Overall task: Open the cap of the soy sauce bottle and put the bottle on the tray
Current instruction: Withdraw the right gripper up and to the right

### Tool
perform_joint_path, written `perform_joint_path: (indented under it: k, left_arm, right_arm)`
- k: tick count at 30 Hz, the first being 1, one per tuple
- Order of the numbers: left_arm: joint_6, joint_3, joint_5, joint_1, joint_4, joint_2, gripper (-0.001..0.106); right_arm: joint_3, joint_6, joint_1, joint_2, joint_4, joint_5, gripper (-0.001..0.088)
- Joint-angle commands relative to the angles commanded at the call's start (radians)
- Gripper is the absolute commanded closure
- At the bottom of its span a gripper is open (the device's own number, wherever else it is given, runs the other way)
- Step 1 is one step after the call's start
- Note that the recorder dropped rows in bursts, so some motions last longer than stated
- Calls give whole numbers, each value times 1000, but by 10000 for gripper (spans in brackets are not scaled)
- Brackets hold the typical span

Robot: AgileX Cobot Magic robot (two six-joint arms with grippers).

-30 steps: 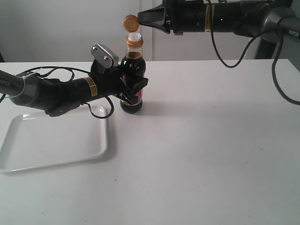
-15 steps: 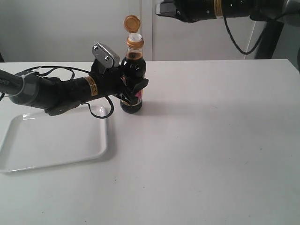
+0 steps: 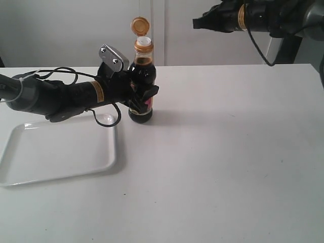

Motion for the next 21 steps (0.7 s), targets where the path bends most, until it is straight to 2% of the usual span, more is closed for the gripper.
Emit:
perform_joint_path:
  k: [3,10,11,14,21]
  left_arm:
    - [0,0,-12,0,0,-3,1053]
    - [-14,0,-6,0,0,-11,1053]
    - [-14,0,-5,0,1,-13,1053]
    - [-14,0,-1,0,1,-31,1053]
    - [-21,0,21,0,7,-78,1053]
  right_arm:
    - [34,-69,0,-21,0,176,868]
    - [134,-216,0,-59,5,436,868]
    - [144,-262,0,-67,48,472,868]
    - [158,-511,0,-78,309,583,868]
    - [158,-1302,-2,-90,984,827,868]
